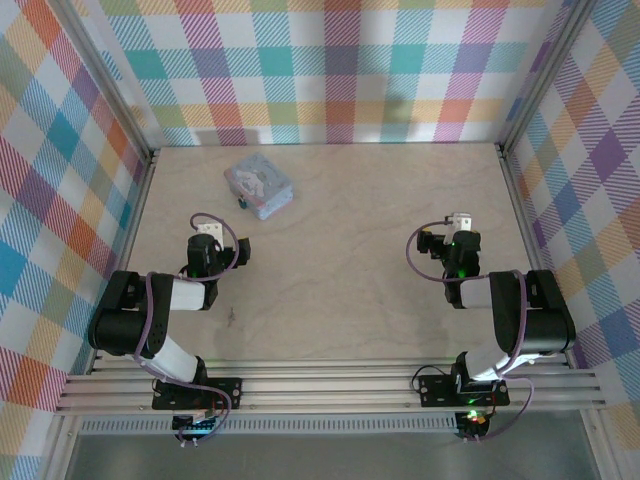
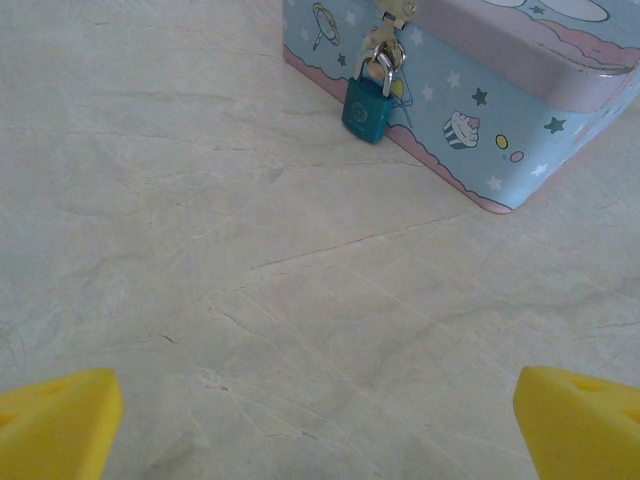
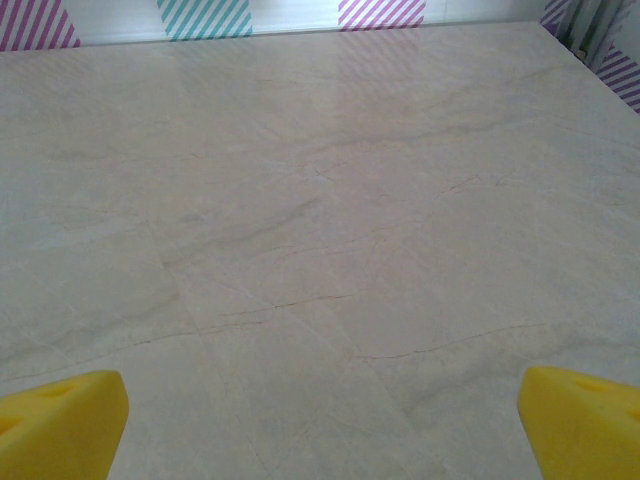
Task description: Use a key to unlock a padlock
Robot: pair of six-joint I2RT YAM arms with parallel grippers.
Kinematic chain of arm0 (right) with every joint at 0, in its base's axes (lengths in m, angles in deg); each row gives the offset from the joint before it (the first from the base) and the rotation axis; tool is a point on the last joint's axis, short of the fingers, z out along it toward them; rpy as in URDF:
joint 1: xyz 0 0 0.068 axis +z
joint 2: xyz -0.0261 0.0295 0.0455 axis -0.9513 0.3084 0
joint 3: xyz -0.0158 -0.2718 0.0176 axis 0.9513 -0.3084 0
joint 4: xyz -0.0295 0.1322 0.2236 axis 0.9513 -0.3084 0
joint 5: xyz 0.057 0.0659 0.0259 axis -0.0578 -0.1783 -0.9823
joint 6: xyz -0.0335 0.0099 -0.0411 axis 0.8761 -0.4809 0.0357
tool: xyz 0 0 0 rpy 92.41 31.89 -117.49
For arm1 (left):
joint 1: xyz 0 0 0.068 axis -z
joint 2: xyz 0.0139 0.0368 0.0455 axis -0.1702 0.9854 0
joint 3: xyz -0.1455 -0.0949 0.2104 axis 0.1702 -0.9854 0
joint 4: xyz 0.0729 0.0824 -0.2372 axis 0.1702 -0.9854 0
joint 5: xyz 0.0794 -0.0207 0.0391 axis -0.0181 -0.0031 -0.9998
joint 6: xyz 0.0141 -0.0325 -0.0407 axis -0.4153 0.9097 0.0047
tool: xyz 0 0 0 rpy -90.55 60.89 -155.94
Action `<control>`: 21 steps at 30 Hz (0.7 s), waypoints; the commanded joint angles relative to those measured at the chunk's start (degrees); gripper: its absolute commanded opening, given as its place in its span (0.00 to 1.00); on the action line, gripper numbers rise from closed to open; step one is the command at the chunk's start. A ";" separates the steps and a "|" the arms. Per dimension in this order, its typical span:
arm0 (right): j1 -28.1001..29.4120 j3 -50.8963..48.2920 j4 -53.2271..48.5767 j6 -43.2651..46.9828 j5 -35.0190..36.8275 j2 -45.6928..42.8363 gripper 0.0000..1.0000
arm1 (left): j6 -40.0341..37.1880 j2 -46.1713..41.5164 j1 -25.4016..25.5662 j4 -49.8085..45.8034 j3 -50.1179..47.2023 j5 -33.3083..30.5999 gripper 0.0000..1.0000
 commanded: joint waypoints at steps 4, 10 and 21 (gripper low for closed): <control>-0.23 0.70 0.60 -0.85 -0.64 -0.38 1.00 | -0.74 0.09 -0.86 2.29 1.15 0.78 1.00; -0.21 0.70 0.58 -0.85 -0.68 -0.38 1.00 | -0.77 0.09 -0.82 2.27 1.14 0.82 1.00; -0.19 0.35 1.08 -0.62 -1.09 -0.57 1.00 | -0.74 0.09 -0.81 2.29 1.14 0.87 1.00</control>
